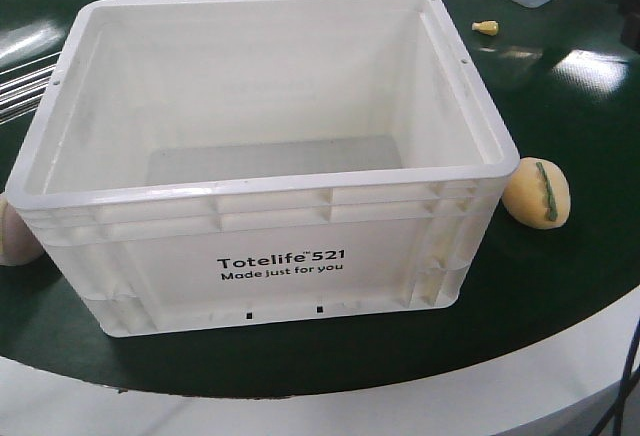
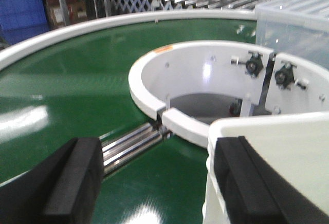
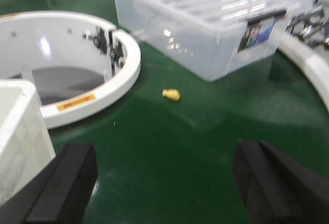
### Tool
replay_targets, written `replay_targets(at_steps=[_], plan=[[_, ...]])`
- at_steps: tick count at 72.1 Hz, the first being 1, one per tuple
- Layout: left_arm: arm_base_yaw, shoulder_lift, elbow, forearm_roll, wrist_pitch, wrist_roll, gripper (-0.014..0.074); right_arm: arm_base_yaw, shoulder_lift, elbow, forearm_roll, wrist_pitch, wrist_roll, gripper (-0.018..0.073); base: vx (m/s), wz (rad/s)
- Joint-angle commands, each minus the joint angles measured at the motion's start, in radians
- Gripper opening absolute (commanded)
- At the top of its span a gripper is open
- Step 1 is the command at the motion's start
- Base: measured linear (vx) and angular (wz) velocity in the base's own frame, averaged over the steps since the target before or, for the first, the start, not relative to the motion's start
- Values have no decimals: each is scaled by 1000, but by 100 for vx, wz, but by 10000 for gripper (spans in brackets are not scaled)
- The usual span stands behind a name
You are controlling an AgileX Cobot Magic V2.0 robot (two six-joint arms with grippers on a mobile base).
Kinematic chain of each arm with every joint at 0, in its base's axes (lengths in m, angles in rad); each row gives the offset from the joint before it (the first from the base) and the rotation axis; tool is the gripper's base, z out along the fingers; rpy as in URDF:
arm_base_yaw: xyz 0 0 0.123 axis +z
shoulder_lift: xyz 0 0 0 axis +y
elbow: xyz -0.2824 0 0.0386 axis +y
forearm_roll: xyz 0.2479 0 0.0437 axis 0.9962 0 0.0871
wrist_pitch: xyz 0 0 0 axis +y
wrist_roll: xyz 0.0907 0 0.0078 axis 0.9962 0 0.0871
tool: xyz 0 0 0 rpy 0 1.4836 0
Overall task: Place moving items into box and shelve
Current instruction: 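Lower the right gripper onto the cream plush toy and grasp it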
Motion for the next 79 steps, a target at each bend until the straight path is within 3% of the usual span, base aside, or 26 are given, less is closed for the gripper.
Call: replay_targets(at_steps=[1, 31, 79], plan=[[3, 14, -38, -8, -64, -8, 573, 2, 37, -39, 28, -57, -8, 579, 0, 0], [3, 35, -37, 20, -37, -2, 573, 2, 332, -39, 41, 81, -12, 530, 0, 0], [3, 35, -37, 19, -30, -2, 573, 2, 545, -39, 70, 120, -17, 491, 0, 0]])
